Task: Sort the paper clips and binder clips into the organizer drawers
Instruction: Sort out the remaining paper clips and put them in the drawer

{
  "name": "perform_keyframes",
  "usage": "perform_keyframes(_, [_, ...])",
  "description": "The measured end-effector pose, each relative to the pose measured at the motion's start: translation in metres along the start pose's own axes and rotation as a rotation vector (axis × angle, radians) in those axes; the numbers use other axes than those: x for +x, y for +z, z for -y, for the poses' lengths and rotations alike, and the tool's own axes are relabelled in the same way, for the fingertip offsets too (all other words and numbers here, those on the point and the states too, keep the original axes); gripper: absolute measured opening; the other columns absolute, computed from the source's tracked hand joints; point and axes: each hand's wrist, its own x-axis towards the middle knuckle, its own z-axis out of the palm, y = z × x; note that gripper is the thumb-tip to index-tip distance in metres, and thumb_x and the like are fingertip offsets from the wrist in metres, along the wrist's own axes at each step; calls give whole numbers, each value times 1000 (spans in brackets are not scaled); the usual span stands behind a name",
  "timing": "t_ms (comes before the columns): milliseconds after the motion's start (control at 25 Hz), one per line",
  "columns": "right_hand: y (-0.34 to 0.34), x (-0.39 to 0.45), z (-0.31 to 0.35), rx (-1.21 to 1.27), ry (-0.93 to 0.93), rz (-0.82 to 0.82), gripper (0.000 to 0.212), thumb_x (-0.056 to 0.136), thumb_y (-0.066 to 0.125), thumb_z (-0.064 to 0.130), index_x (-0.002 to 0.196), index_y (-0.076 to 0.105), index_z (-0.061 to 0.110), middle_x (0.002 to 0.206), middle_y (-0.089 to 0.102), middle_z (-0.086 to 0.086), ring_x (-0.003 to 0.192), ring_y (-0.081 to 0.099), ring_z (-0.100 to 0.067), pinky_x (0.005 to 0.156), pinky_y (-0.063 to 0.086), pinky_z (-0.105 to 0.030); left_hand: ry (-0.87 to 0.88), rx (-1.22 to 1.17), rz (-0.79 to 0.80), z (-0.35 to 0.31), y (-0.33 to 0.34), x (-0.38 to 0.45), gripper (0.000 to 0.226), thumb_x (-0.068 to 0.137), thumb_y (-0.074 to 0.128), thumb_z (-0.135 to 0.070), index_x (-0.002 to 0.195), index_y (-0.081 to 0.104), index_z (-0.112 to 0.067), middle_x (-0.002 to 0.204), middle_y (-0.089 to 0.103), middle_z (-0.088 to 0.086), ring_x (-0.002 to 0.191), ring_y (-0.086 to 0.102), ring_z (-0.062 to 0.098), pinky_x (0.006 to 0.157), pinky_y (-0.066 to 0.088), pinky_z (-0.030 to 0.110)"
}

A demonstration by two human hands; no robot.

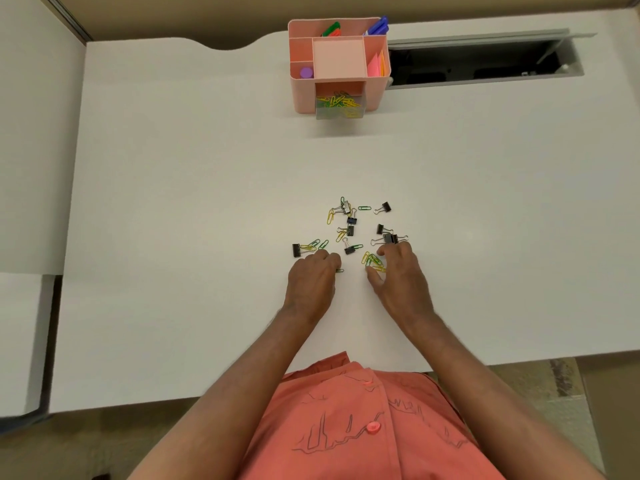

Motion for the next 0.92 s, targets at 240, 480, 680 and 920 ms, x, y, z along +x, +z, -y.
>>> perform_keyframes(240, [4, 9, 15, -64, 11, 60, 37, 94, 71, 29, 122, 58, 10, 124, 54, -9, 113, 51, -27, 83, 54, -40, -65, -112, 21, -1, 0, 6, 26, 95, 54, -8, 114, 67, -20, 105, 67, 0, 91, 64, 23, 72, 52, 35])
perform_keyframes(480, [3, 30, 32, -88, 11, 140, 18, 93, 56, 1, 108, 63, 7, 114, 57, -10, 107, 53, -28, 76, 50, -38, -96, -195, 59, -1, -1, 8, 24, 94, 54, -6, 109, 69, -16, 104, 66, 2, 94, 61, 20, 75, 52, 34])
perform_keyframes(680, [7, 35, 34, -330, -119, 156, 29, 88, 58, 2, 116, 55, 10, 110, 57, -9, 101, 52, -27, 59, 35, -33, -101, -239, 41, 0, 1, 6, 19, 95, 58, -10, 107, 70, -18, 104, 64, -1, 92, 61, 17, 74, 54, 32])
perform_keyframes(920, [-12, 55, 21, -12, -3, 274, 22, 84, 61, 0, 98, 68, 15, 102, 60, -2, 94, 56, -21, 71, 42, -28, -175, -563, 63, 8, -7, 14, 16, 91, 63, -12, 98, 71, -24, 97, 66, -10, 86, 61, 7, 75, 51, 24])
